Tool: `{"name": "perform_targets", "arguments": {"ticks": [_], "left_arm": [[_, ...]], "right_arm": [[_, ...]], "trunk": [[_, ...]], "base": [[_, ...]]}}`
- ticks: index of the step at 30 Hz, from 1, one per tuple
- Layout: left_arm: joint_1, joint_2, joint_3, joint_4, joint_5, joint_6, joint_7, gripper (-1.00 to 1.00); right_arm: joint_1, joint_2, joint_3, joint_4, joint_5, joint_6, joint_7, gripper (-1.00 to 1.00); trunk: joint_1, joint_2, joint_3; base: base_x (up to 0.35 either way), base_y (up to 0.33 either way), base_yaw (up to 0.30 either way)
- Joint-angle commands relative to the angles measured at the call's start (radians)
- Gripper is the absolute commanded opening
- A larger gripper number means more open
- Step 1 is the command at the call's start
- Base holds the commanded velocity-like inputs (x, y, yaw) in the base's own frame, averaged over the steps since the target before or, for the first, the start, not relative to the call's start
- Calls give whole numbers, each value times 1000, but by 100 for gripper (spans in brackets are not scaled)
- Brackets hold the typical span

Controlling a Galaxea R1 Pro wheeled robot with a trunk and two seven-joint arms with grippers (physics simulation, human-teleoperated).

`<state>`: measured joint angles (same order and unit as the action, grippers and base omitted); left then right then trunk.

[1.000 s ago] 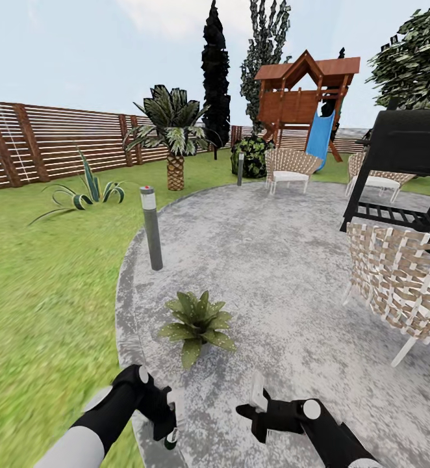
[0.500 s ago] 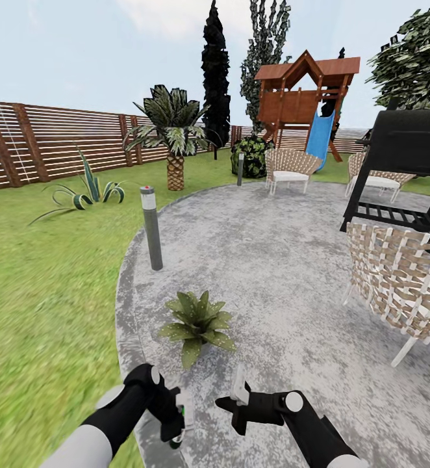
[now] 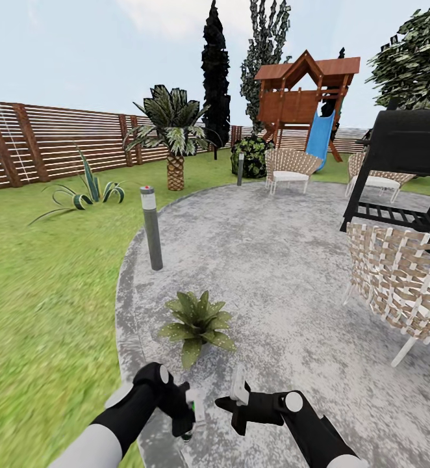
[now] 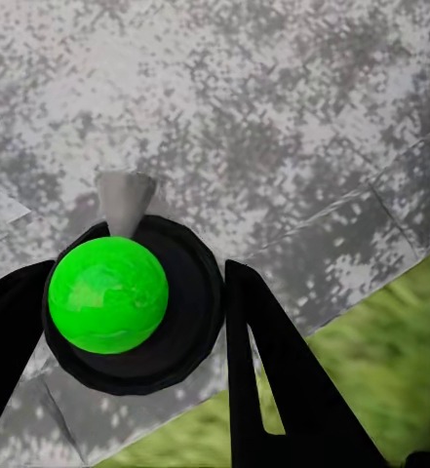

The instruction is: Pick up the pesticide atomizer in the garden and spray insectifuge to fully cover both potted plants in the garden.

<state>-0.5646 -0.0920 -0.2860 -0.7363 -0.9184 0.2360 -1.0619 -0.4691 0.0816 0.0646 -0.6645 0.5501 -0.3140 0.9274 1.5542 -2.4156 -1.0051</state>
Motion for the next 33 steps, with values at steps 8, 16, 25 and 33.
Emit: {"name": "perform_targets", "arguments": {"ticks": [8, 16, 25, 33], "left_arm": [[0, -23, -4, 0, -4, 11, 11, -100], [1, -38, -6, 0, -5, 11, 11, -100], [-1, -46, -34, -2, -4, 14, 11, -100], [-3, -50, -35, -2, -1, 24, 11, -100]], "right_arm": [[0, 1, -1, -3, 8, -5, 1, -100], [0, 1, -1, -3, 10, -5, 1, -100], [0, 0, -1, -3, 10, -5, 0, -100], [0, 1, -1, -3, 10, -5, 0, -100]], "trunk": [[0, 0, -1], [0, 0, -1], [0, 0, -1], [0, 0, -1]], "base": [[0, 0, 0], [0, 0, 0], [0, 0, 0], [0, 0, 0]]}}
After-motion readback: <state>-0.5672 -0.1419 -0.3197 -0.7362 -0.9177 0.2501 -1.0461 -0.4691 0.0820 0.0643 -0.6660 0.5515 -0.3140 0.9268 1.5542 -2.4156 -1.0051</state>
